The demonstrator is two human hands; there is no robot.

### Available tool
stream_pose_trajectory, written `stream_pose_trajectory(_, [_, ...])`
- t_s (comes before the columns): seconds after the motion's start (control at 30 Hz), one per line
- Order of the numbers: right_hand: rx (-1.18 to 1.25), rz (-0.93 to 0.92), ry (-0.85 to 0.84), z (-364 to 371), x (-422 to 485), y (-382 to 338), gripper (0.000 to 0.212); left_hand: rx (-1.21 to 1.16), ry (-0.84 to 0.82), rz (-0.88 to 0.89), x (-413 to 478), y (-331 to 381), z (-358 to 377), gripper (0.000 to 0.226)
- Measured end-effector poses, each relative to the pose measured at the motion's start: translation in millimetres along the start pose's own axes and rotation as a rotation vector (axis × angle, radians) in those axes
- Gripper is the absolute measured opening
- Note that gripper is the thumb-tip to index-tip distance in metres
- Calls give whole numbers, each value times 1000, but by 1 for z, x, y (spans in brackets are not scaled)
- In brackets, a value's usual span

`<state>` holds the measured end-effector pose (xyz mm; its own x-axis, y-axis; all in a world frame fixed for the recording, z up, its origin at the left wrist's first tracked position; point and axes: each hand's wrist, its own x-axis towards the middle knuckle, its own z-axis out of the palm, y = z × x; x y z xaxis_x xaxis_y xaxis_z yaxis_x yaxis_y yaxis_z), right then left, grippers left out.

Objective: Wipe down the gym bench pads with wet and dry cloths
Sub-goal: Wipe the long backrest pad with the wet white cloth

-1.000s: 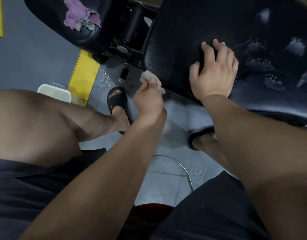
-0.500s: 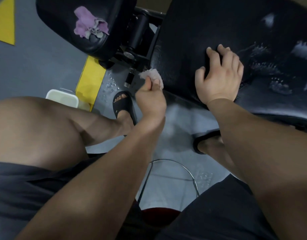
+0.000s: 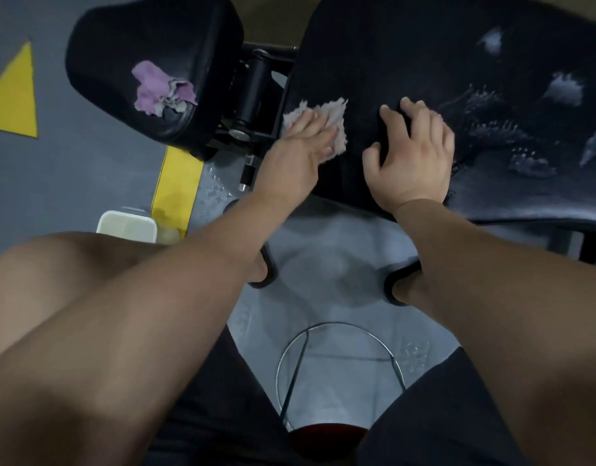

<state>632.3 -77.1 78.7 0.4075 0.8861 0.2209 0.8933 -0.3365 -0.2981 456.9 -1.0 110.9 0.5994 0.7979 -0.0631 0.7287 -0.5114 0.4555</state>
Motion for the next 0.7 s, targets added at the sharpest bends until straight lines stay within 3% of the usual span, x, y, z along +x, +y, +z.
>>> stream_pose_trajectory(0.13, [14, 5, -12, -2, 0, 0, 56, 77, 15, 27, 15, 0, -2, 41])
stream_pose_trajectory(0.3, [18, 13, -10, -3, 1, -1, 55, 11, 25, 57, -57, 6, 12, 49])
stream_pose_trajectory(0.43, [22, 6, -2, -1, 0, 0, 55, 95, -2, 122, -26, -17, 2, 44])
stream_pose_trajectory(0.57, [22, 8, -8, -2, 1, 0, 55, 131, 35, -24, 27, -18, -13, 44])
stream_pose_trajectory(0.7, [32, 7, -11, -4, 1, -3, 55, 115, 97, -40, 1, -8, -3, 45])
